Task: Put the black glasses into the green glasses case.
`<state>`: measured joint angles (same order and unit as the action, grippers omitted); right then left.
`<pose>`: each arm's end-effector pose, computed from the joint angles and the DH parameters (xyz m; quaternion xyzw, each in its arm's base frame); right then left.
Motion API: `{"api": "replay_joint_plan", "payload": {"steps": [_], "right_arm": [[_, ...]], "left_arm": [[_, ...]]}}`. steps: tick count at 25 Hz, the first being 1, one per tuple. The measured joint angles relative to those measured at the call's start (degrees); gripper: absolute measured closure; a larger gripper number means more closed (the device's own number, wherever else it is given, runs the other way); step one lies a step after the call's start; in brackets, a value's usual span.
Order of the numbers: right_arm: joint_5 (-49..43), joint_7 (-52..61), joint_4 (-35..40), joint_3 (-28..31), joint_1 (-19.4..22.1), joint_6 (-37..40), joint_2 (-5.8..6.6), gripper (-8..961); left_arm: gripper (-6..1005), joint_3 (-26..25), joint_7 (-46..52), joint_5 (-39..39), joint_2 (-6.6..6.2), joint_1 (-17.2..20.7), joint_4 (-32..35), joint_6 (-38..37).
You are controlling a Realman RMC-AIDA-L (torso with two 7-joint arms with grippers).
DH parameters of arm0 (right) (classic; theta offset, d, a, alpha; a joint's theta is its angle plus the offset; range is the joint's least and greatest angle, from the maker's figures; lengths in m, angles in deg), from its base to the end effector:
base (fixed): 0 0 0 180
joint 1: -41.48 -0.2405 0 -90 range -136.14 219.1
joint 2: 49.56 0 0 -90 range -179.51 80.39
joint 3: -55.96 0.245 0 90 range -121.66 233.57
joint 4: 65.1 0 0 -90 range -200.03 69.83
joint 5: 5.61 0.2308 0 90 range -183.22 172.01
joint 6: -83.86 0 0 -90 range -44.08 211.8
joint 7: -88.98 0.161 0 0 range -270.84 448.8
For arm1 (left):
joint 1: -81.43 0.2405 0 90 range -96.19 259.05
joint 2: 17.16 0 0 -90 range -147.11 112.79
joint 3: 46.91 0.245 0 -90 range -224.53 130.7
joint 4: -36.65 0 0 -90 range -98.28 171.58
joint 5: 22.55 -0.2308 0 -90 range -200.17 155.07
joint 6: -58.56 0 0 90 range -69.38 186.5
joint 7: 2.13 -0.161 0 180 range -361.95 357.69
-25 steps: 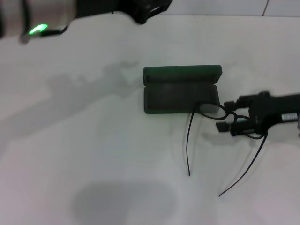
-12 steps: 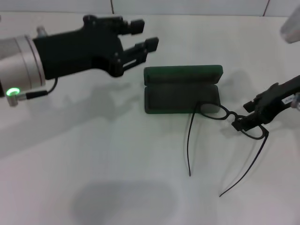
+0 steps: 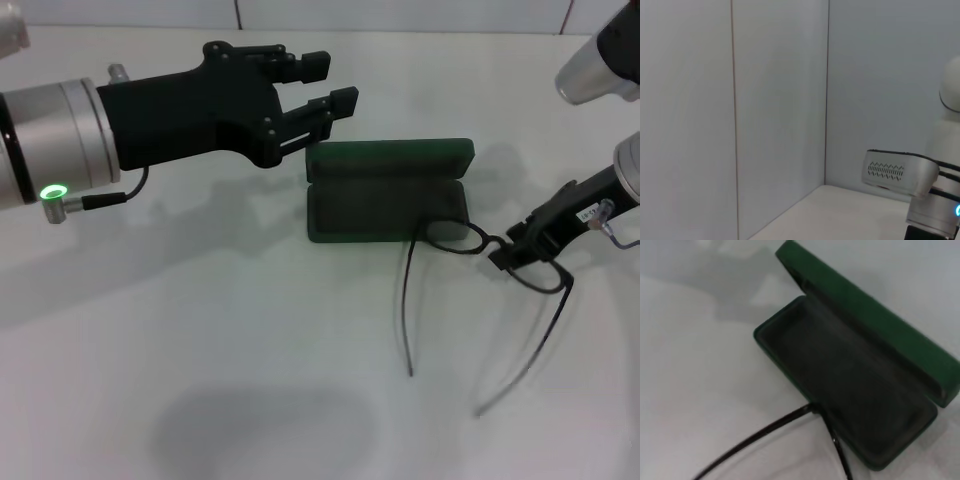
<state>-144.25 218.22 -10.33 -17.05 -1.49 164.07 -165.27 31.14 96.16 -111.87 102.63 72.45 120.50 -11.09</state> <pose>0.1916 0.4062 -0.0255 -0.9448 0.2795 -0.1212 0.1206 -0.1429 0.3368 0.0275 -0.9270 -0.1180 -0.2839 0.2147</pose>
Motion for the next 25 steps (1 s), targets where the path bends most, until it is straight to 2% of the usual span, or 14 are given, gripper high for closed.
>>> {"api": "replay_joint_plan", "payload": {"steps": [1, 7, 10, 15, 17, 19, 22, 23, 24, 25], "right_arm": [[0.11, -0.13, 0.26, -0.25, 0.13, -0.57, -0.01, 408], [0.54, -1.65, 0.67, -0.43, 0.33, -0.42, 0.14, 637], [1.39, -2.09, 1.72, -0.21, 0.73, 0.53, 0.08, 715], [8.06, -2.23, 11.33, -0.06, 6.41, 3.73, 0.08, 845], [12.26, -3.31, 15.68, 0.47, 9.6, 5.15, 0.34, 849], [16.7, -6.32, 17.92, 3.15, 11.9, 7.89, 0.3, 854], [24.2, -12.47, 17.43, 8.81, 14.05, 13.12, 0.12, 858], [26.75, -14.84, 16.5, 10.53, 14.67, 14.72, 0.09, 859], [28.8, -16.55, 15.56, 11.6, 15.05, 15.67, 0.09, 861], [32.04, -19.52, 13.81, 13.15, 15.57, 17.13, 0.16, 862]], "left_arm": [[616, -0.1, -0.19, 0.21, 0.0, 0.02, -0.14, -0.01], [630, -0.81, -0.84, 0.42, 0.0, -0.08, -0.93, -0.36], [637, -0.8, -0.97, 0.62, 0.0, 0.02, -1.0, -0.4], [649, -1.08, -1.13, 2.44, 0.0, 0.32, -1.81, -0.96], [654, -2.11, -1.6, 4.04, 0.0, 0.16, -3.17, -2.75], [659, -4.05, -3.72, 7.56, 0.0, -0.56, -6.44, -7.01], [666, -6.67, -8.58, 14.07, -0.06, -2.51, -13.21, -14.83], [668, -8.47, -12.23, 17.99, -0.22, -4.28, -18.78, -20.48], [671, -9.15, -13.31, 19.09, -0.29, -5.02, -20.81, -22.42], [673, -10.58, -15.29, 21.07, -0.37, -6.6, -25.7, -26.38]]}}
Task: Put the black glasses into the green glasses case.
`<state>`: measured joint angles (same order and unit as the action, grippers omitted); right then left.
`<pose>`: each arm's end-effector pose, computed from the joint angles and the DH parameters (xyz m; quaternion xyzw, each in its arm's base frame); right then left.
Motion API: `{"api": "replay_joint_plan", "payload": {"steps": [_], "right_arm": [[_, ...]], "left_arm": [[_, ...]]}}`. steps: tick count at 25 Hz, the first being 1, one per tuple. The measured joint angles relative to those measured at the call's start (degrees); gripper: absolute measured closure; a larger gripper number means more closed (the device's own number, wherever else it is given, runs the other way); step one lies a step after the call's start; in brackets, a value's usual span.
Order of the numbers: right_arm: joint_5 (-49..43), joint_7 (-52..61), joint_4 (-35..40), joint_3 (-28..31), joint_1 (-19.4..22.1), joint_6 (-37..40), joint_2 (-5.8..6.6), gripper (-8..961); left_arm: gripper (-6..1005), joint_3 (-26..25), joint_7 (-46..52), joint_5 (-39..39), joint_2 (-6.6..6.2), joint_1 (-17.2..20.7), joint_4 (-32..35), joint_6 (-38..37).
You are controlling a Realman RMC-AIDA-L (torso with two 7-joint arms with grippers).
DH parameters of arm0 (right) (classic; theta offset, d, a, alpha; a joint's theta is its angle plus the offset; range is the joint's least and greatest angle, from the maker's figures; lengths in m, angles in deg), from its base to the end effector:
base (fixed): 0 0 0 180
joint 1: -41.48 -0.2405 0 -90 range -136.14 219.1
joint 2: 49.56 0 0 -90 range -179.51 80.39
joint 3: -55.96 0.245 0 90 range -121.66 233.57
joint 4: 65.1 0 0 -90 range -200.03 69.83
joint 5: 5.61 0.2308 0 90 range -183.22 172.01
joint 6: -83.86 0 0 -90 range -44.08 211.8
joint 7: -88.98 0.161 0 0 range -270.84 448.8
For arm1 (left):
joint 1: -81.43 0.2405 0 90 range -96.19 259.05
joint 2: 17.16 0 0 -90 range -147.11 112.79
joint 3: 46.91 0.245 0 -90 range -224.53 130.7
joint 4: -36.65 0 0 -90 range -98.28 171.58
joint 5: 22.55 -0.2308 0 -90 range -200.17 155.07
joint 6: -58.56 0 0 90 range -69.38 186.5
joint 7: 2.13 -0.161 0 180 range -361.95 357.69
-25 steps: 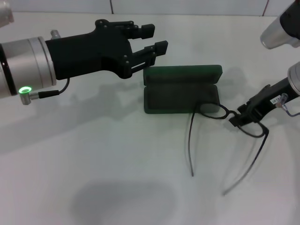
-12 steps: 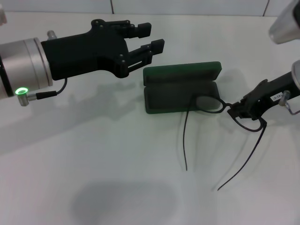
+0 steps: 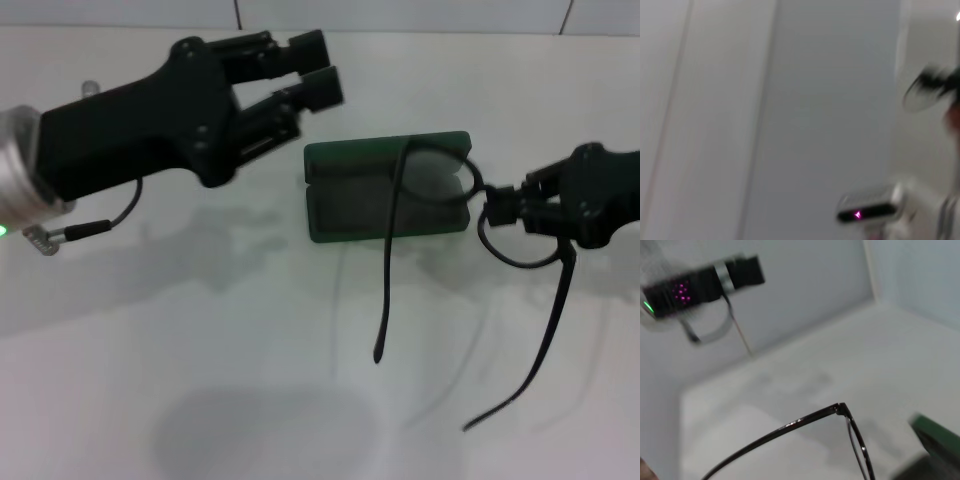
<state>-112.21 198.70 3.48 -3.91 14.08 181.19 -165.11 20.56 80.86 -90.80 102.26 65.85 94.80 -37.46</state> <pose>0.1689 0.3485 0.0451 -0.9660 0.1867 0.1722 0.0484 -0.1635 0.3090 0.0409 -0.8693 -0.0882 -0.4778 0.0903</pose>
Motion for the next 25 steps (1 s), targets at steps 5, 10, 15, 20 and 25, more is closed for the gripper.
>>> {"api": "replay_joint_plan", "payload": {"steps": [5, 10, 15, 20, 25], "right_arm": [[7.86, -6.17, -5.74, 1.16, 0.72, 1.57, 0.29, 863], [11.4, -9.25, -9.23, 1.01, 0.26, 1.84, 0.02, 864], [15.42, -11.72, -13.21, 0.8, -0.98, 3.4, 0.03, 864], [16.65, -12.22, -15.06, 0.72, -2.1, 4.36, 0.12, 863], [16.69, -12.37, -15.16, 0.7, -2.31, 4.89, -0.03, 866]], "left_arm": [[742, -3.39, -5.78, 1.58, -0.29, -6.89, -16.26, -11.52], [849, -0.13, -10.55, 0.27, 0.27, -8.73, -20.32, -12.64], [941, 2.93, -15.29, 0.17, 0.49, -12.48, -28.22, -11.57], [982, 2.93, -18.52, 0.52, 0.64, -14.91, -34.33, -9.8], [982, 2.93, -18.77, 0.66, 0.86, -15.09, -35.03, -8.38]]}}
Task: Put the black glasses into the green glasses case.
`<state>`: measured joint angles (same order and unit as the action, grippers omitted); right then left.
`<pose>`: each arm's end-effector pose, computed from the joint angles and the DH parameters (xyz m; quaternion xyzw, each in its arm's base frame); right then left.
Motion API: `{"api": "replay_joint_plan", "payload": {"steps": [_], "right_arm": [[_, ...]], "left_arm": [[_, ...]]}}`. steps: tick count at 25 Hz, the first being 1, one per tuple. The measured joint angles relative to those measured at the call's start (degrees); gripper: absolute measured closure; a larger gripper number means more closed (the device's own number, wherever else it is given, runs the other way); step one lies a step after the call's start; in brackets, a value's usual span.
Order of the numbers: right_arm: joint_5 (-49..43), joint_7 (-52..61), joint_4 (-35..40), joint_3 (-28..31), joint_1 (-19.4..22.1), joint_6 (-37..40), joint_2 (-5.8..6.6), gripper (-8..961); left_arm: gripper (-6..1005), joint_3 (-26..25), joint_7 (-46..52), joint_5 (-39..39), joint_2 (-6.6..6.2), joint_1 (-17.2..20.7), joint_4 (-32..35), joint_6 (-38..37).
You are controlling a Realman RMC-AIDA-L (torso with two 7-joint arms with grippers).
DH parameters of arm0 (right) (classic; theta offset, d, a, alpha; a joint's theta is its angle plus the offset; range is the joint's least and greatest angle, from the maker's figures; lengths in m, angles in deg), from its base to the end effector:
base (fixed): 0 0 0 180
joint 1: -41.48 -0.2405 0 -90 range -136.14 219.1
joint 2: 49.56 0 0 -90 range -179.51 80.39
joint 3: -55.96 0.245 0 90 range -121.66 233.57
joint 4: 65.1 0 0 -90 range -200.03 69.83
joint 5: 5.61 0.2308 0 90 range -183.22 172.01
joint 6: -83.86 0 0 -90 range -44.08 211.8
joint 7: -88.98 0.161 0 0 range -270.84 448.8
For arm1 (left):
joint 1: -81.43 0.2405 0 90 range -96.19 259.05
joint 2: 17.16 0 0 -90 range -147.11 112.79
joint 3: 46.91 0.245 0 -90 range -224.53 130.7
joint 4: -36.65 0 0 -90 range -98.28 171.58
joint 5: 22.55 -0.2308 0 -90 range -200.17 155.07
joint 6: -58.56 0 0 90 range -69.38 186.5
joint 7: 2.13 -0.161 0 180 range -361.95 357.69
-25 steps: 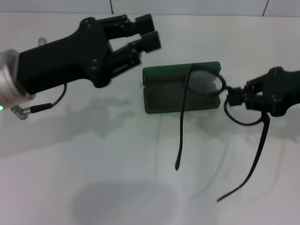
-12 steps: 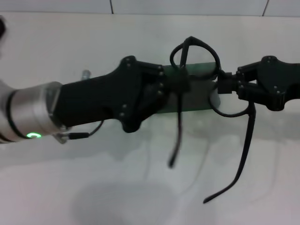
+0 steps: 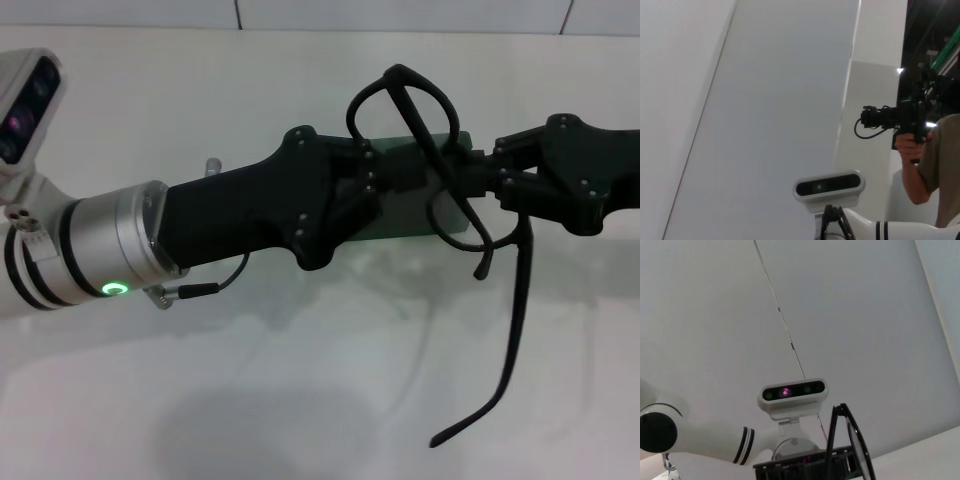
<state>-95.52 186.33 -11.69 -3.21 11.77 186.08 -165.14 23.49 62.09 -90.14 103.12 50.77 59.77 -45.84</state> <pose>0.1561 0.3382 0.0354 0.9329 -0.1403 -0.3309 0.0209 -0.1680 0.2977 -0.0395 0.8514 0.1002 0.5148 0.0054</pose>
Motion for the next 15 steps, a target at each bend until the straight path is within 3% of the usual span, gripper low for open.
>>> {"api": "replay_joint_plan", "payload": {"steps": [8, 15], "right_arm": [[0.06, -0.44, -0.81, 0.29, 0.03, 0.11, -0.06, 869], [0.1, -2.35, -2.59, 2.51, 0.38, -0.76, 0.01, 872]], "left_arm": [[982, 0.0, -0.07, 0.14, 0.04, 0.25, -0.18, -0.2], [981, 0.0, -0.11, -0.12, -0.26, 0.94, 0.02, -6.3]]}}
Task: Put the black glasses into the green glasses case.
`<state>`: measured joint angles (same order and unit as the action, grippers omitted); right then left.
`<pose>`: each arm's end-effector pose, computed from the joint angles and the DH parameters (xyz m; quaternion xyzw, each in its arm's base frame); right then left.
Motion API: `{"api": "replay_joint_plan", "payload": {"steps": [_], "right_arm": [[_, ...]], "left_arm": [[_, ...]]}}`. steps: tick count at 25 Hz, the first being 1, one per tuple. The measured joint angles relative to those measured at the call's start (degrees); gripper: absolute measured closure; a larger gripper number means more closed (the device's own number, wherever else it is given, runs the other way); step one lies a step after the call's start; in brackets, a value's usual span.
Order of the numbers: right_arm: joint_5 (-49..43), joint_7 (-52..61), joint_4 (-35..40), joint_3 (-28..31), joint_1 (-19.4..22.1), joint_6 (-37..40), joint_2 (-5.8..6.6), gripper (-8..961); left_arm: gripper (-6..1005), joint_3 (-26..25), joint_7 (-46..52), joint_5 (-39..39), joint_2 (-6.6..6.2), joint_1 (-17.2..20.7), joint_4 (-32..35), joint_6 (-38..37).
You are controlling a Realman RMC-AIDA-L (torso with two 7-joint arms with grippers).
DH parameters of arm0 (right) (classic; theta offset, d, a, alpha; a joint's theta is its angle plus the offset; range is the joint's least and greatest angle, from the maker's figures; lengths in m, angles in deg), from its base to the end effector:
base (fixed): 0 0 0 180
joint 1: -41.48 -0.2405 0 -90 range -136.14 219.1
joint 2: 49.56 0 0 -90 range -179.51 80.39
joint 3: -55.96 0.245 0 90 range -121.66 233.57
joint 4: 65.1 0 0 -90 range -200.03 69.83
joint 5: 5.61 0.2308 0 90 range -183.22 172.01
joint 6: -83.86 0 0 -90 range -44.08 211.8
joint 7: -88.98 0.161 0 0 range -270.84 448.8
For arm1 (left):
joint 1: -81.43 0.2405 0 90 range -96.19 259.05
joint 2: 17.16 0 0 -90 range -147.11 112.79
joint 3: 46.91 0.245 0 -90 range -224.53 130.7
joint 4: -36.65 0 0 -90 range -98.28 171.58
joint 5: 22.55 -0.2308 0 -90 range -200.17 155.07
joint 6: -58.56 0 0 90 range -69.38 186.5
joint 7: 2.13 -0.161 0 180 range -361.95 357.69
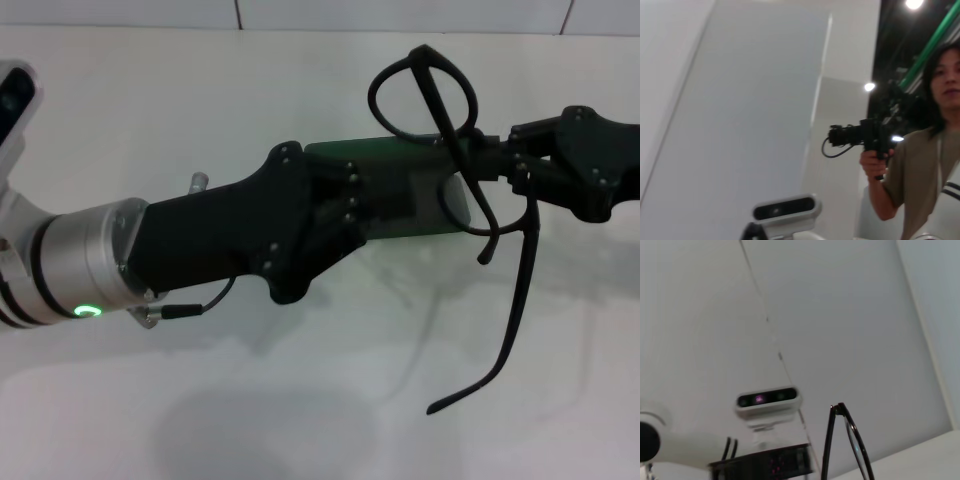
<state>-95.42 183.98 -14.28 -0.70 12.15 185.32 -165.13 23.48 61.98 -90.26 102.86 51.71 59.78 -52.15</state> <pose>0.1678 0.3417 0.0384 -0.9257 0.1497 0.3474 0.0041 -0.1686 0.2811 -0.0294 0.8385 0.0801 0.5375 0.0397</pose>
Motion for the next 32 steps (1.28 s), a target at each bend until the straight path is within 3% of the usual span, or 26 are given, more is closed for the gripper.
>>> {"api": "replay_joint_plan", "payload": {"steps": [9, 18, 23, 29, 32], "right_arm": [[1.29, -1.75, -2.52, 0.25, -2.55, 0.71, -0.34, 873], [12.69, -4.59, -2.19, 2.28, -0.79, 4.36, 0.23, 875], [18.71, -10.45, -4.19, 2.51, -1.99, 4.83, -0.12, 875], [18.46, -18.91, -17.99, 1.57, -8.94, 4.5, -0.22, 876], [18.13, -21.99, -20.38, -0.5, -9.42, 3.34, -0.28, 877]], "left_arm": [[981, 2.11, -1.53, 0.75, 0.47, -1.41, -2.42, 1.77], [982, 2.12, -2.84, -0.65, -0.1, 0.49, -2.66, 2.58], [982, 7.97, -3.03, -3.75, 0.17, -1.94, -1.27, 1.24], [981, 16.65, -6.79, 7.05, 0.51, -2.94, -0.9, 1.09], [981, 18.33, -8.11, 12.39, 0.32, -2.27, -0.62, 0.37]]}}
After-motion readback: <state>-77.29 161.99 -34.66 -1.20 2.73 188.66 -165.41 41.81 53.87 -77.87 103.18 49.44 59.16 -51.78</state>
